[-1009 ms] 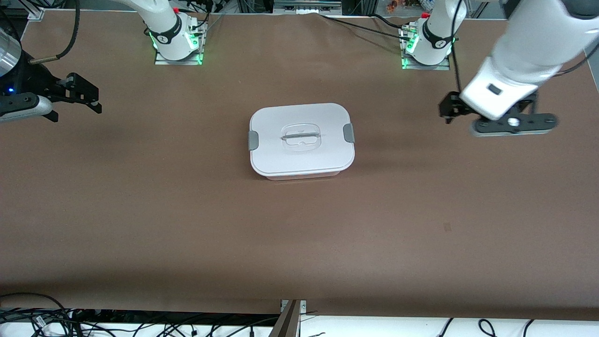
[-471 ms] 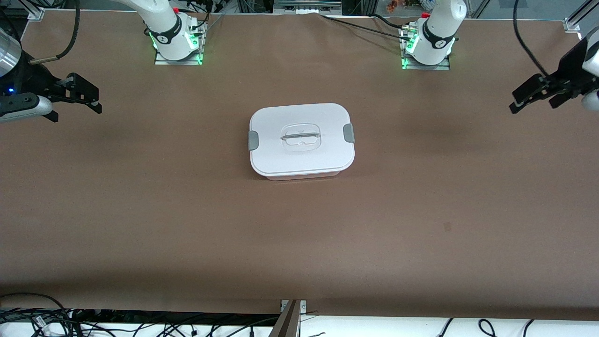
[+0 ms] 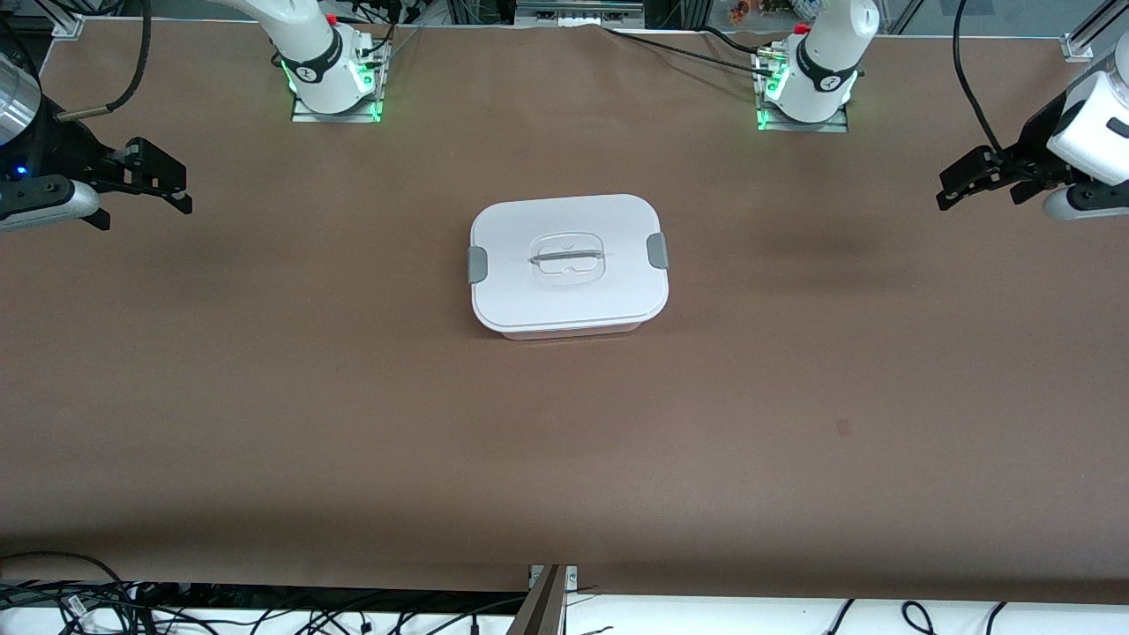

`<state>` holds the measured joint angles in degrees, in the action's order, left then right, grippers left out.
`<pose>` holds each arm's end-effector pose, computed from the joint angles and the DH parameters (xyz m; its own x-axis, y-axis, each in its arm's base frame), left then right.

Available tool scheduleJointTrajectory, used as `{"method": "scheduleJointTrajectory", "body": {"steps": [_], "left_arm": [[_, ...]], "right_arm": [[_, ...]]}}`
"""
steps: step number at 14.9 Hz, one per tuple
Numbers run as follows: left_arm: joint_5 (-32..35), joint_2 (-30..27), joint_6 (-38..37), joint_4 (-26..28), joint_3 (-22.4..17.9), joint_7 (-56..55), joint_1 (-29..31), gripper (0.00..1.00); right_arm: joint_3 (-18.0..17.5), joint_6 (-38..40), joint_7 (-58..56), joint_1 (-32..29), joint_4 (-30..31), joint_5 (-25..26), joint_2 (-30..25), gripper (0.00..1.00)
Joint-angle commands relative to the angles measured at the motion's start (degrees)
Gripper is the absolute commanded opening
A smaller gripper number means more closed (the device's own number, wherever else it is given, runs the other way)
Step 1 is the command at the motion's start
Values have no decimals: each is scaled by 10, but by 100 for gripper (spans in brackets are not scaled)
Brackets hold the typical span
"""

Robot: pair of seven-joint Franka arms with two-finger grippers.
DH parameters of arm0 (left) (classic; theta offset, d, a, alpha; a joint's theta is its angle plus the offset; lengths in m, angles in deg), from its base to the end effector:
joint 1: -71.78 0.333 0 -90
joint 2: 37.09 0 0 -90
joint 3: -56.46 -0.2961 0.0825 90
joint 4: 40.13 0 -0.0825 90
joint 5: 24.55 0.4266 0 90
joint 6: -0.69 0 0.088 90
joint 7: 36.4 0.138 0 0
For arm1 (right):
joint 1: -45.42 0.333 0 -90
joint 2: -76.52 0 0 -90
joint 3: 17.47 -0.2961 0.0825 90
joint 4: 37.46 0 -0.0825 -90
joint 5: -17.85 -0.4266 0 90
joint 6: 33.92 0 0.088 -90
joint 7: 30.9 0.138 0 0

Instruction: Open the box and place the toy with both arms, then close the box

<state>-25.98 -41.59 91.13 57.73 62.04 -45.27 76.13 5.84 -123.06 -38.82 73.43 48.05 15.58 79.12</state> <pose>0.5704 -0.0172 0.5495 0.9896 0.1338 -0.0534 0.1345 -0.9909 0.0092 0.6061 0.0602 0.5874 0.9752 0.2198 0.0244 0.2202 -0.9753 -0.0184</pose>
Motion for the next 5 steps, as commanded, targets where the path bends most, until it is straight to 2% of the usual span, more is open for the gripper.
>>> {"method": "scheduleJointTrajectory", "body": {"steps": [1,5], "left_arm": [[17,36,-36,-59,3,10,-2,100],[17,42,-40,-64,5,10,-2,100]], "right_arm": [[2,-2,-9,2,5,2,-4,100],[2,-2,-9,2,5,2,-5,100]]}}
